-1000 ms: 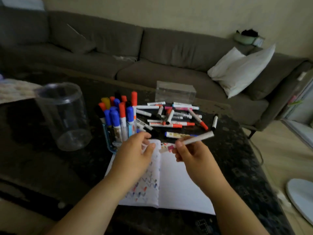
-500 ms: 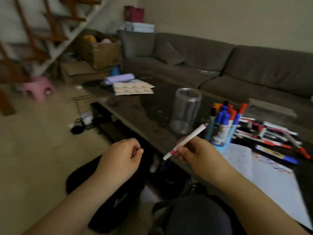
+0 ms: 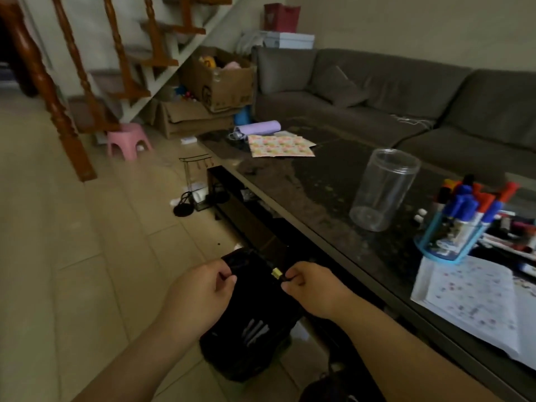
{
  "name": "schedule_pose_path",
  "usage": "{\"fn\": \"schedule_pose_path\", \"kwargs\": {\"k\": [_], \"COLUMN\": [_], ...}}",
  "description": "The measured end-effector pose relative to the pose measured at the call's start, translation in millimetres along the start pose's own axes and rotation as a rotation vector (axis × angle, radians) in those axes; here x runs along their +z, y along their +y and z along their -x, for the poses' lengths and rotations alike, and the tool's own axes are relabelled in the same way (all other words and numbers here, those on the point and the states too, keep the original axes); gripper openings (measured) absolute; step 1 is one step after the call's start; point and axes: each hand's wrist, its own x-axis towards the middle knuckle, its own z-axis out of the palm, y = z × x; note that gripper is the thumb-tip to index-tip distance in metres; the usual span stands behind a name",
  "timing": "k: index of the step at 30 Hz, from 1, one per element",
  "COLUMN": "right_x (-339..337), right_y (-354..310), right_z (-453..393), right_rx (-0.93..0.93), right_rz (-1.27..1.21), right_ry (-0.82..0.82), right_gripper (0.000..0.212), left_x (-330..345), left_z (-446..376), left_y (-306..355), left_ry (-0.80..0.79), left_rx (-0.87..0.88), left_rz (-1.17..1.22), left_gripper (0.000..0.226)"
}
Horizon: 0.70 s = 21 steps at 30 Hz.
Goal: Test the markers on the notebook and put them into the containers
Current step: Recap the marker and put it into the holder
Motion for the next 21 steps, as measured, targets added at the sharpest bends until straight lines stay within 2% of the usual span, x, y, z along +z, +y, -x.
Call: {"fn": "schedule_pose_path", "kwargs": {"k": [4,9,13,17,21], "right_x": [-40.5,-95.4,-131.0,-157.9,-181.1], "right_y": [30.3,90.9,148.8,208.1,260.6], "right_z": [29.3,80.2,123.7,160.4,181.5], "right_rx": [-0.071,-0.028,0.116,0.259,0.402], "right_rz": [-0.06,-0.065,-0.137,-0.144,-0.136], "right_ry": [0.184,0.457,0.572,0.669,0.769], "right_gripper": [0.025,0.016,0.015,0.016,0.017], "left_x": [20.8,64.9,115.2,162.8,206.5], "left_z": [-12.7,-31.8,-34.2,-28.9,-28.9], "left_y": [41.3,128.6,214.1,288.0,344.3], "left_ry": [-0.085,-0.224,-0.23,-0.277,-0.304], "left_rx": [0.123,0.302,0.503,0.625,0.727], "left_rz": [0.035,0.086,0.139,0.21,0.23], "left_gripper": [0.01,0.01,0.01,0.002,0.007]}}
